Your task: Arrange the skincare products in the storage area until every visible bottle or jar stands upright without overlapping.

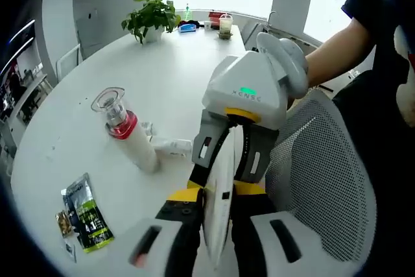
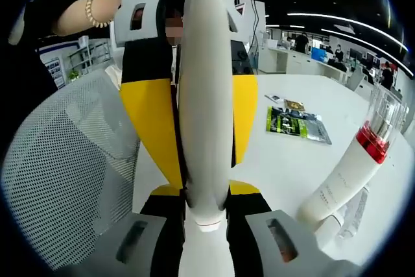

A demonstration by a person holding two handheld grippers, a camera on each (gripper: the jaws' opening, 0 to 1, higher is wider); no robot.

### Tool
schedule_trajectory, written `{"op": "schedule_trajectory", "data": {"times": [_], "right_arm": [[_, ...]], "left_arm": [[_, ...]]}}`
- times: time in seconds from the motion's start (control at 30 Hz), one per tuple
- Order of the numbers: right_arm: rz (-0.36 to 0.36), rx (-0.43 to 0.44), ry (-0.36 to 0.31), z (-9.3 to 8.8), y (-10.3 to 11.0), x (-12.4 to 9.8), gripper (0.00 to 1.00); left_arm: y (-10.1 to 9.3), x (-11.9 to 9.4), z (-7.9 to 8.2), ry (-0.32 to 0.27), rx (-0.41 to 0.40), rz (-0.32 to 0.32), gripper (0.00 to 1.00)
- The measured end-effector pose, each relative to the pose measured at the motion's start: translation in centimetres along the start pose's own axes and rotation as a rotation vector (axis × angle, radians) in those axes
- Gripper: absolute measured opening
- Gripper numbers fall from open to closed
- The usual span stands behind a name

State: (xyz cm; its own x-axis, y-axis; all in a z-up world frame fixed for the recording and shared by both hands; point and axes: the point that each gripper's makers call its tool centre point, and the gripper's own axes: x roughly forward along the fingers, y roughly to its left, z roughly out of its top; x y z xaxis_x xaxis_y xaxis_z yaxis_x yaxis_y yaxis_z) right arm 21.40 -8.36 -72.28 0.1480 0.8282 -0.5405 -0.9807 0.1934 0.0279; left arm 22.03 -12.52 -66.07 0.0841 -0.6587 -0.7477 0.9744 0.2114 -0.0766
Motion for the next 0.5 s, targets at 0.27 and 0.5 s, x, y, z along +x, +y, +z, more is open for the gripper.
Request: {"op": "schedule_trajectory", "data": {"times": [0.27, 0.5], "right_arm": [[-0.014, 0.016, -0.013, -0.1, -0.4, -0.1, 0.23], [-0.045, 0.036, 0.002, -0.3, -1.5, -0.1, 0.24]], "left_arm": [[0.2, 0.3, 0.2, 0.004, 0.026, 0.005, 0.17], [0.8, 0.7, 0.7, 0.012, 0.094, 0.022, 0.16]]}}
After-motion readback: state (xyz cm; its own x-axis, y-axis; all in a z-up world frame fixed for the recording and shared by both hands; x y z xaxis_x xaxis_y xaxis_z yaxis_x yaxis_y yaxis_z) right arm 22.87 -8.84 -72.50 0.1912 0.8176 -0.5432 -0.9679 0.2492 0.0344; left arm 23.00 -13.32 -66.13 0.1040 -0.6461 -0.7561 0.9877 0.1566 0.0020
